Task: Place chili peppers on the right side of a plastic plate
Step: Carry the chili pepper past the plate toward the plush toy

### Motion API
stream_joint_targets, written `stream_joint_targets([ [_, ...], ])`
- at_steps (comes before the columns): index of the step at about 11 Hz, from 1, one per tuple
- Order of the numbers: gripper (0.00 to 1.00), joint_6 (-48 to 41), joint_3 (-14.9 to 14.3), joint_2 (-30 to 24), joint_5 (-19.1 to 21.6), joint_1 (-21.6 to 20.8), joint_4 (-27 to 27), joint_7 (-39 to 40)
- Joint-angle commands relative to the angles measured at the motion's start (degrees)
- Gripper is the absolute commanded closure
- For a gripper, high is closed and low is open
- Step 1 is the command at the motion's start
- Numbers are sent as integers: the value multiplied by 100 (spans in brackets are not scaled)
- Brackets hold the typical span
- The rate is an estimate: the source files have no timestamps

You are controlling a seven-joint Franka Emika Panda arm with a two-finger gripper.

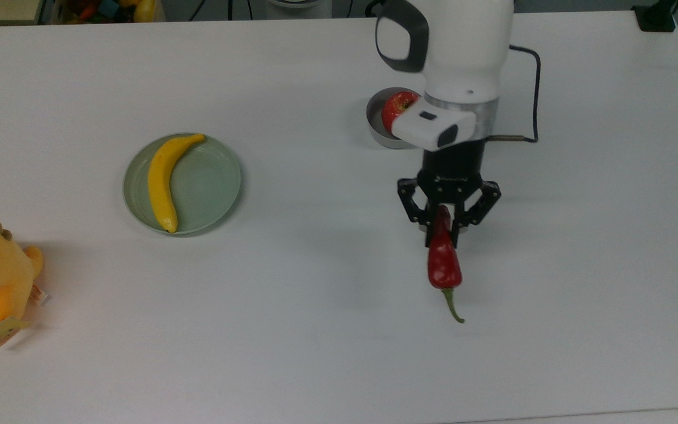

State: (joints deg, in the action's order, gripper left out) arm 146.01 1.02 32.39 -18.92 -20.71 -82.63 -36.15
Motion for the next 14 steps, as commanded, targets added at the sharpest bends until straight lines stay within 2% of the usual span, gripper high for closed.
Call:
stream_joint_targets([
  [1, 93, -747, -6, -1101, 344, 365, -613, -59],
  [4, 93, -1293, -6, -1734, 599, 909, -772, 116],
  [6, 94, -1697, -14, -2042, 985, 1304, -781, 799],
  [11, 94, -3199, -120, -2562, 1961, 2534, -781, 3873],
  [12, 94, -3402, -207, -2589, 2093, 2728, -790, 4427],
  [14, 94, -3369, -592, -2563, 2409, 2888, -1148, 5448],
])
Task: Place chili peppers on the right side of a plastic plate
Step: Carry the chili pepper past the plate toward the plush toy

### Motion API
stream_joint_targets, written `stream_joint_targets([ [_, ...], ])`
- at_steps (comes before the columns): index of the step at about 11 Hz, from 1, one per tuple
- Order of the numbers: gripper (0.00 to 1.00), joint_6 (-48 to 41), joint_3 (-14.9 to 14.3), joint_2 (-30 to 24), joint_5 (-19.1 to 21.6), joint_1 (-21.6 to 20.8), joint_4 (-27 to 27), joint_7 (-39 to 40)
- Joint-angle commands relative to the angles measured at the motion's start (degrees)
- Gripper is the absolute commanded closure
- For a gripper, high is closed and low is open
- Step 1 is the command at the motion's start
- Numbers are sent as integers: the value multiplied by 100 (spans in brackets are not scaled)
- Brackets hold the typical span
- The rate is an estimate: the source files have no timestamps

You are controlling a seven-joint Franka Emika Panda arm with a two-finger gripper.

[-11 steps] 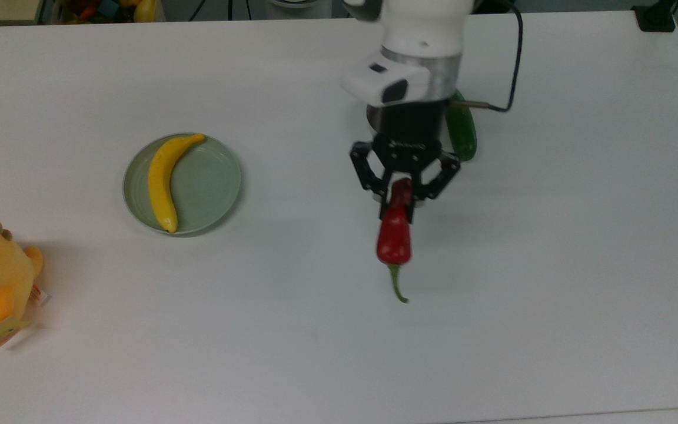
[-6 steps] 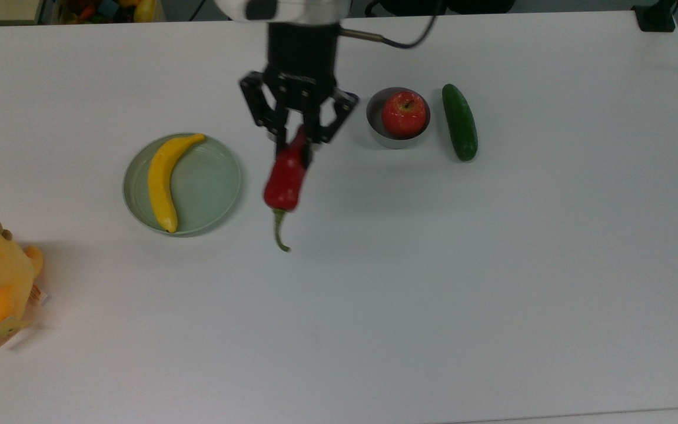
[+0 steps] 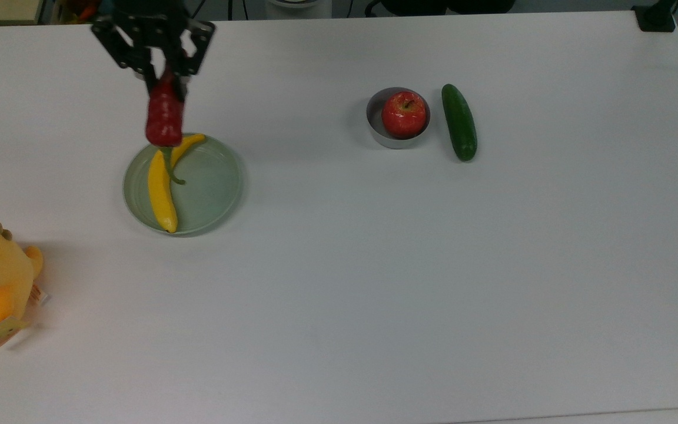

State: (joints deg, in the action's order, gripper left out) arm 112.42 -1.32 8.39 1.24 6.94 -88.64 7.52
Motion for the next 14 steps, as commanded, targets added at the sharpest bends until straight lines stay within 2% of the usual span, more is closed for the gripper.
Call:
stream_joint_targets([
  [1, 94, -1, -569, -127, 577, 167, -654, 1398],
  [2, 94, -1, -710, -92, 684, 255, -768, 1645],
  [5, 94, 744, -966, -31, 965, 588, -1426, 2515],
  [6, 94, 903, -1097, 109, 1149, 659, -1498, 2822],
  [7, 95, 948, -1255, 371, 1647, 747, -1499, 3008],
  [8, 95, 1044, -1283, 592, 2069, 869, -1499, 3201],
  [11, 96, 2017, -1283, 944, 2738, 967, -1638, 3247],
  [12, 96, 2464, -1283, 1058, 2898, 933, -1761, 3326],
  [14, 95, 2715, -1248, 1252, 3040, 854, -1789, 3414],
])
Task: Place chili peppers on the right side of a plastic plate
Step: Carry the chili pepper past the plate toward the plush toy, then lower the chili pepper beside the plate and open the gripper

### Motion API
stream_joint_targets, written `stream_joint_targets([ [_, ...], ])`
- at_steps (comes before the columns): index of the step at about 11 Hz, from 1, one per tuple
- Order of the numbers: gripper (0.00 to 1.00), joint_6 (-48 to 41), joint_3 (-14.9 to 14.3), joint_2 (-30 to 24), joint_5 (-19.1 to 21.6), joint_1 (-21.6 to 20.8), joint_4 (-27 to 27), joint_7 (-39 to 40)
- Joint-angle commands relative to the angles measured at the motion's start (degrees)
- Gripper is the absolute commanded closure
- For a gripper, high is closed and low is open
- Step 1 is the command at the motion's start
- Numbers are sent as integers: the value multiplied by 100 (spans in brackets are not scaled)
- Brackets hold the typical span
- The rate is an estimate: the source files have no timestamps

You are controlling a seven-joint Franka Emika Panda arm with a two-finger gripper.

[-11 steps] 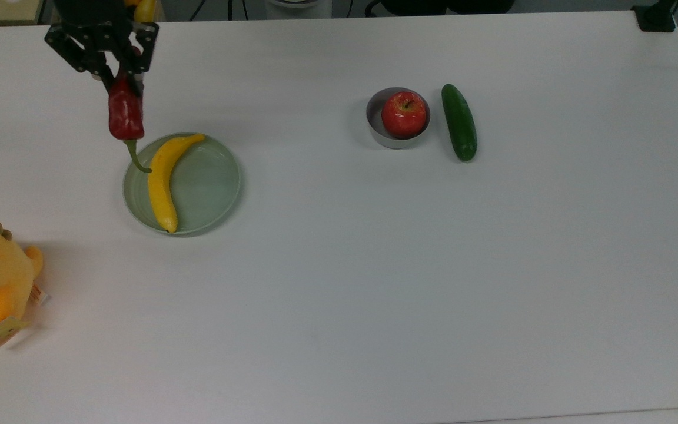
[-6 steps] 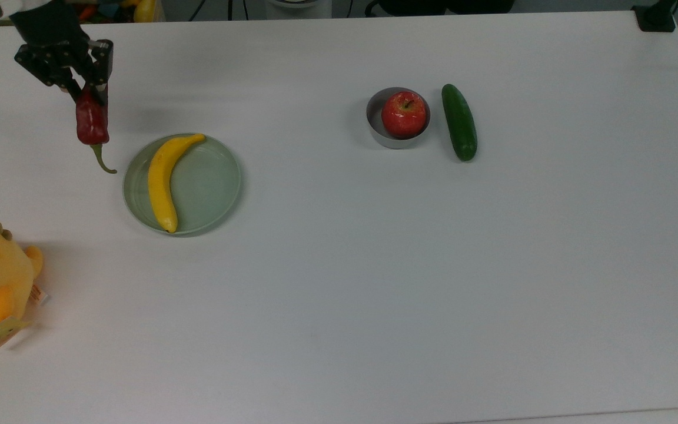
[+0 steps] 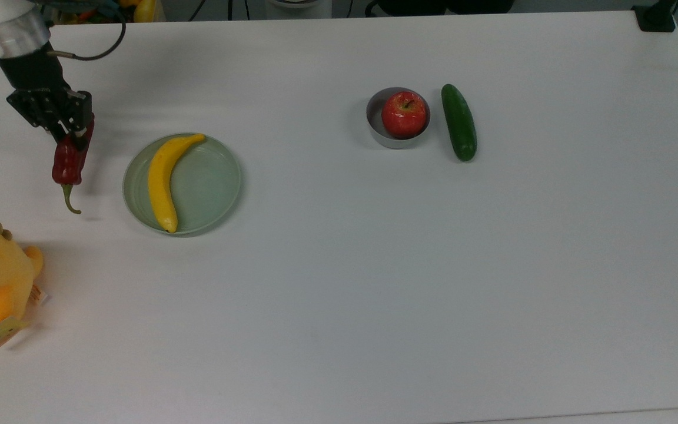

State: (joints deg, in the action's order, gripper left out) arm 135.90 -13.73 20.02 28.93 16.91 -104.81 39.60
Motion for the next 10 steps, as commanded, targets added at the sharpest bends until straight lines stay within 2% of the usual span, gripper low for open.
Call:
stream_joint_targets([
  [1, 95, 480, -7, 176, 271, -222, -145, 206],
  [2, 90, 560, -7, 195, 263, -275, -171, 223],
  [3, 80, 560, 2, 195, 254, -285, -180, 267],
  [5, 15, 560, 11, 203, 245, -285, -180, 276],
  [6, 10, 560, 11, 204, 210, -354, -180, 276],
  [7, 0, 552, 11, 195, 210, -355, -171, 276],
  [10, 0, 482, 11, 11, 201, -390, -92, 180],
])
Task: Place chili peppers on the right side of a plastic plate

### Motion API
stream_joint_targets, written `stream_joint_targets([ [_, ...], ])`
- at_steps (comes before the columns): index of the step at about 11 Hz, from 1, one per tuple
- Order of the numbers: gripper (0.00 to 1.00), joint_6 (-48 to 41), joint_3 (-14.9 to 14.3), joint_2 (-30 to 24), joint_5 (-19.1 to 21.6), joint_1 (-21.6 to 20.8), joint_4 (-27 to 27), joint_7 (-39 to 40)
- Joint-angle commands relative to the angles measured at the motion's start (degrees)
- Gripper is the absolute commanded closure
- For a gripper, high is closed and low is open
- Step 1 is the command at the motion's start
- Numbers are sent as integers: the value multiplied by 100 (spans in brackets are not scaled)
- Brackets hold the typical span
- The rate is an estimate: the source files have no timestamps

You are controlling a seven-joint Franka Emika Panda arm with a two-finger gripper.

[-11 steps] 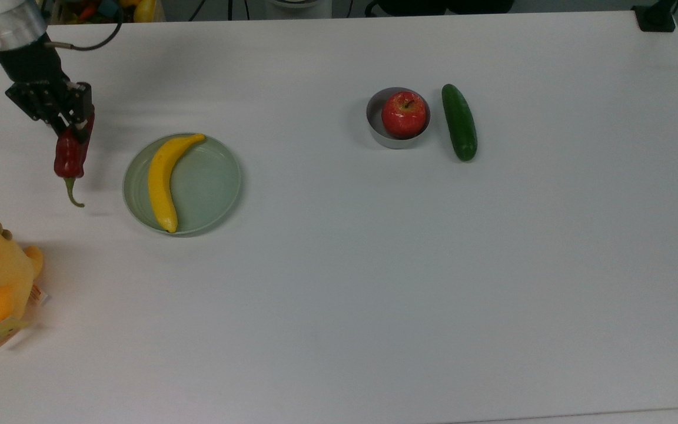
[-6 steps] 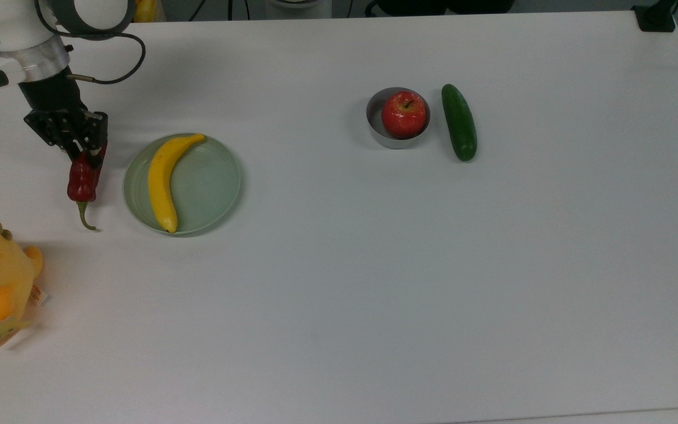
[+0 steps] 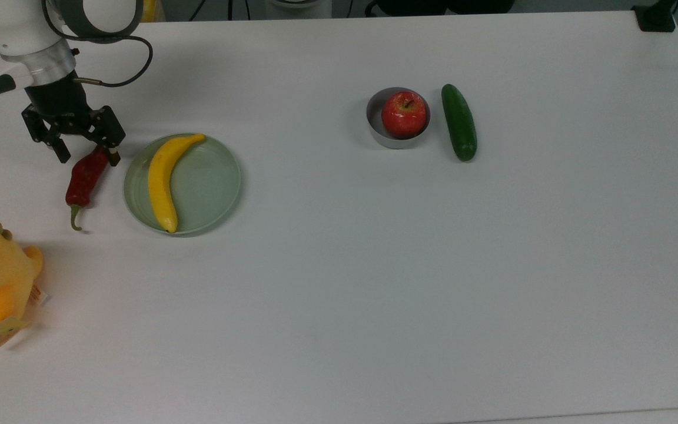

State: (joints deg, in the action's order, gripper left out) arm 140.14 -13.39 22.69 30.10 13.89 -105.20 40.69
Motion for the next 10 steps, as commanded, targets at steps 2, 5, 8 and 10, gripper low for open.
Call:
stream_joint_targets([
  [2, 0, 40, -23, -554, 48, -228, -53, -235],
  [5, 0, -502, -32, -1124, -371, -308, -53, -1078],
  [8, 0, -1696, -50, -1687, -1494, -500, 235, -2726],
  [10, 0, -2697, -41, -2022, -2269, -667, 507, -4106],
])
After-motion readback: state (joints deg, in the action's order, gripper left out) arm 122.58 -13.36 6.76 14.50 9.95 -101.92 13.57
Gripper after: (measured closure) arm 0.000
